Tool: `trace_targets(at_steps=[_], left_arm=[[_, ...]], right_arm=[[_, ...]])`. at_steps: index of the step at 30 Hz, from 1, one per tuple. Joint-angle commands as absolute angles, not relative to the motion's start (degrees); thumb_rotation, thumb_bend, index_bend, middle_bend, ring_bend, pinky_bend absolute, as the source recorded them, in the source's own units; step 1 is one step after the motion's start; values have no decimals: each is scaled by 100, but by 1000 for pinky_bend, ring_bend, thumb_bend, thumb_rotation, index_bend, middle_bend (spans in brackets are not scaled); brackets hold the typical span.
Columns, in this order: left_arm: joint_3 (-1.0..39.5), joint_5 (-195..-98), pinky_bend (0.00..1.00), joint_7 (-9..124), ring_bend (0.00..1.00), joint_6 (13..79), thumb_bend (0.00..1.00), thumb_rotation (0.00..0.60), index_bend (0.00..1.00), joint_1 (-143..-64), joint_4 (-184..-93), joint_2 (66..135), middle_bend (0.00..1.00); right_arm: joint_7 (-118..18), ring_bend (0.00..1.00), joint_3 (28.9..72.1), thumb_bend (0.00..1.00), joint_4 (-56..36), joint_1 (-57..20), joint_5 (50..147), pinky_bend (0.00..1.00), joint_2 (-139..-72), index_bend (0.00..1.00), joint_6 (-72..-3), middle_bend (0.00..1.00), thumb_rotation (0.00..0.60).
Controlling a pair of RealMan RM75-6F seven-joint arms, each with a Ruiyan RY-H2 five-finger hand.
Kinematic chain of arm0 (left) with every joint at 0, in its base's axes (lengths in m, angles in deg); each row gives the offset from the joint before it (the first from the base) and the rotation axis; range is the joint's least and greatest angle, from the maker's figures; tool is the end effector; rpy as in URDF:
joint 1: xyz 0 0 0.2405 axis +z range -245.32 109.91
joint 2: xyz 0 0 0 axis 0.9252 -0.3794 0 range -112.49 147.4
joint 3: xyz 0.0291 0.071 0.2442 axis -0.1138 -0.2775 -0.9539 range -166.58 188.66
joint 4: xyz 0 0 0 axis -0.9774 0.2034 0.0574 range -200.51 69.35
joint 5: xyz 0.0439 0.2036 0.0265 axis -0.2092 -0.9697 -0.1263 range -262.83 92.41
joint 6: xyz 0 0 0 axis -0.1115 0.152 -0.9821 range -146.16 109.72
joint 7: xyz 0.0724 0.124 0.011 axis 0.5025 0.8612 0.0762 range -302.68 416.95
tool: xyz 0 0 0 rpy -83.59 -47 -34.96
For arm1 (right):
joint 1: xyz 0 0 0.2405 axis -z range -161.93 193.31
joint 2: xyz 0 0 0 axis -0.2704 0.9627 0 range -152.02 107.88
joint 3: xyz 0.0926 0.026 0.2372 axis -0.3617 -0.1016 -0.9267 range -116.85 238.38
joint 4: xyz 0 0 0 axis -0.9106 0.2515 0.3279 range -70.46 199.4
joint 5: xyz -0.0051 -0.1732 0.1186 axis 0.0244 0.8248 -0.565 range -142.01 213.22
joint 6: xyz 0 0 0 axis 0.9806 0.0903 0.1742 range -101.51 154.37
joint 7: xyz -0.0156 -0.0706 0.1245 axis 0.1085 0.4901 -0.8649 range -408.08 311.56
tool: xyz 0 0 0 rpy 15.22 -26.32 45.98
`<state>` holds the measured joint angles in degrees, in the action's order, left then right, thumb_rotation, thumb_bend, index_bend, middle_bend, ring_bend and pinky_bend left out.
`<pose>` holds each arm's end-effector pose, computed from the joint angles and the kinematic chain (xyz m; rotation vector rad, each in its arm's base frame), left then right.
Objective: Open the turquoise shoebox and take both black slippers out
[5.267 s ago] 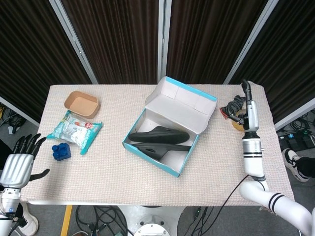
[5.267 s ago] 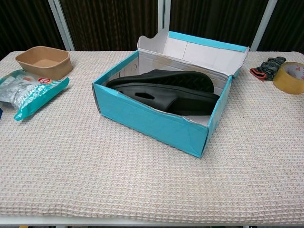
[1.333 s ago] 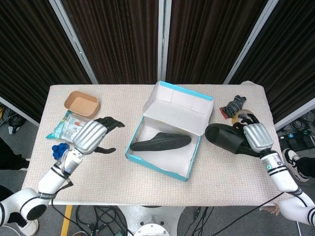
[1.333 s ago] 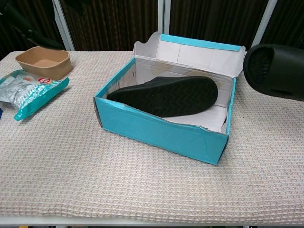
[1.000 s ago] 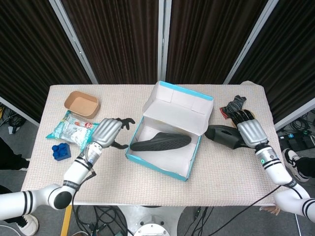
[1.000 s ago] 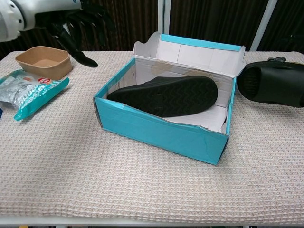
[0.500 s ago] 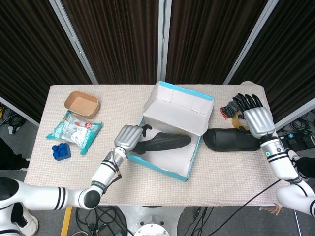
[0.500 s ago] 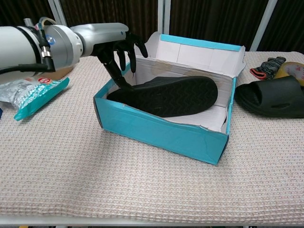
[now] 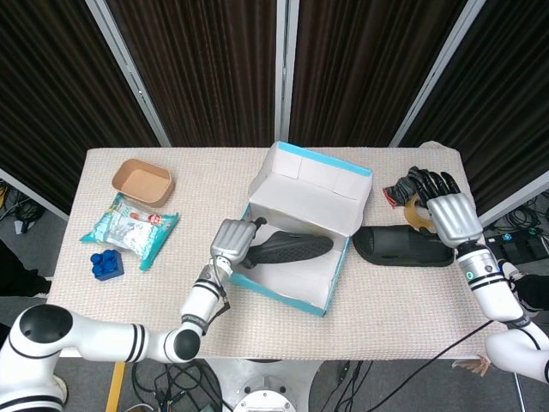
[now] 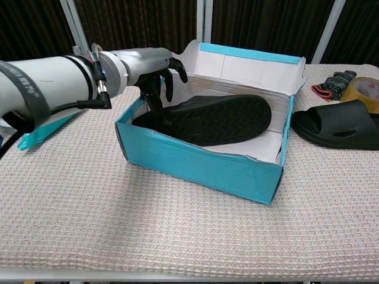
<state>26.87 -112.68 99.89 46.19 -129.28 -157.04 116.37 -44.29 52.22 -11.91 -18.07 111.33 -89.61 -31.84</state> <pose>-0.0363 0.3458 -0.0612 -1.8338 -1.0801 -0.8125 -0.2627 -0.3651 0.1442 1.6800 -0.7010 0.7658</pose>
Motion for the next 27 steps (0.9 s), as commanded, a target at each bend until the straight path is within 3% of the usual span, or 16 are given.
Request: trace_targets(at_steps=[1,11,16,19,23,27], left_arm=[[2747,-11156,507,10032,421,4625,93,600,198,-13012,-15579,11779,400],[2815,-11047,513,10221,435,4554,106,600,200,-13250,-14994,12283,417],[2894,-11182,579,10007,467,4465,163,600,215,-13255,-14596,12580,449],[2937,-11346,636,9793,515,4339,218,600,281,-13248,-14301,12754,499],[2978,-11991,755,9006,606,4235,351,600,477,-13081,-13868,13013,594],[2963,-12473,821,8462,685,4137,444,600,605,-12930,-13574,13102,693]], right_arm=[[-4427,0,5229,101,-1175,-1792,11135,0,-8958,0,-3190,0,600],[-4510,0,5237,102,-1081,-1722,11152,0,-8979,0,-3239,0,600],[-4530,0,5230,101,-1027,-1725,11150,0,-9001,0,-3211,0,600],[-4546,0,5221,101,-1019,-1723,11162,0,-9000,0,-3220,3,600],[-4539,0,5237,101,-1004,-1721,11164,0,-8982,0,-3175,9,600],[-4571,0,5229,101,-979,-1714,11151,0,-8988,0,-3164,13,600]])
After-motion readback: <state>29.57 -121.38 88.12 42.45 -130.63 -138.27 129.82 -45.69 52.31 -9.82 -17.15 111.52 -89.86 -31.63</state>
